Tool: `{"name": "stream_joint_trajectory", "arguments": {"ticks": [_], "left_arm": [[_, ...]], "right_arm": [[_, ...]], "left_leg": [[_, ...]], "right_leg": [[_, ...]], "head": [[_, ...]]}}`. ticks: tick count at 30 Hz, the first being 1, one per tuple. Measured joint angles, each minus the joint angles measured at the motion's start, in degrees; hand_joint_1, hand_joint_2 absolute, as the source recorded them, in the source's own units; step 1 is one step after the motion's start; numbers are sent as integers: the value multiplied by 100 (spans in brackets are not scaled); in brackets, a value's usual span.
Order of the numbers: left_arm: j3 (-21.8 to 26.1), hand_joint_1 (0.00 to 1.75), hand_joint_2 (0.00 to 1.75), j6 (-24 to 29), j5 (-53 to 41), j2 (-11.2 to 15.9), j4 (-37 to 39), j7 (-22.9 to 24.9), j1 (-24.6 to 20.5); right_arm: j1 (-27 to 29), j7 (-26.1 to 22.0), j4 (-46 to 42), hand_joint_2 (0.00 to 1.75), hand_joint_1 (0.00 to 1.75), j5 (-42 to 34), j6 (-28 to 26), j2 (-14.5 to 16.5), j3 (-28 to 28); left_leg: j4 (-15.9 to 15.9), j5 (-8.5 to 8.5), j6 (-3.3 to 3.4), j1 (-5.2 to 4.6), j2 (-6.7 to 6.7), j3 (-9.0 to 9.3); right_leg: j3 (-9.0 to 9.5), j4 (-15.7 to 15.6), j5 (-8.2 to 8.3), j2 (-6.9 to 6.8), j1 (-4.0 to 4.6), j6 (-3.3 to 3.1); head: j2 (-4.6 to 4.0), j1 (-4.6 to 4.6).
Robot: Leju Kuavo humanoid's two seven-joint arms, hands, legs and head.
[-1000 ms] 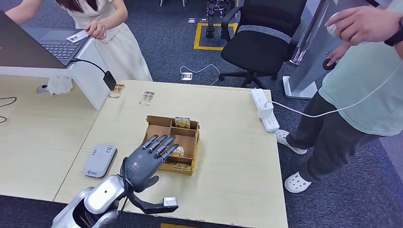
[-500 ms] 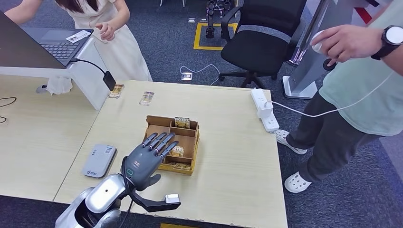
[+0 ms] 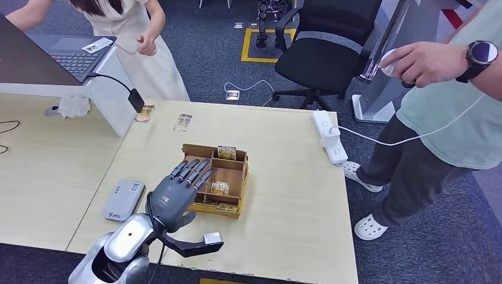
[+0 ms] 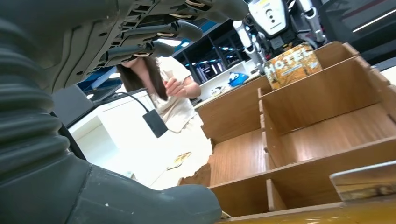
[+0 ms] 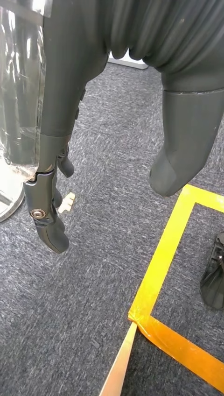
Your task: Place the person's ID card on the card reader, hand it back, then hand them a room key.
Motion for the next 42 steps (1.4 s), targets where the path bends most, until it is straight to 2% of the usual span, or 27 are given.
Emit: {"name": "stream_joint_trajectory", "arguments": {"ticks": [5,11,18,26,33,42], "left_arm": [[451,0,175,-120,-460,-229,212,242,42],[955,0,175,-121,-679,-428,449,127,99],[1193,0,175,-150,-727,-572,574,30,141],[1225,0,175,-154,-744,-585,628,6,154],[1306,0,175,-151,-655,-599,704,-275,270],[1303,0,175,-229,-17,-364,729,-530,286]], "right_arm": [[-23,-201,3,175,0,385,123,0,-49],[-14,-327,27,175,0,537,139,0,-124],[-16,-253,20,175,0,418,141,0,-101],[-16,-306,30,175,0,497,127,0,-107],[-10,-10,-75,175,0,41,38,0,126],[-15,-87,-90,175,0,145,39,0,136]], "left_leg": [[0,0,0,0,-1,-1],[-1,0,0,0,-1,-2],[0,0,0,-1,-3,-3],[0,0,0,0,-3,-2],[0,0,0,0,-2,-1],[0,0,0,0,-1,0]], "right_leg": [[2,0,0,-2,0,0],[3,2,0,-2,0,0],[3,2,0,-5,-1,0],[3,2,0,-4,-1,0],[0,2,0,-2,0,0],[-1,2,0,-2,0,0]], "head": [[0,1],[0,1],[0,2],[0,2],[0,1],[0,2]]}}
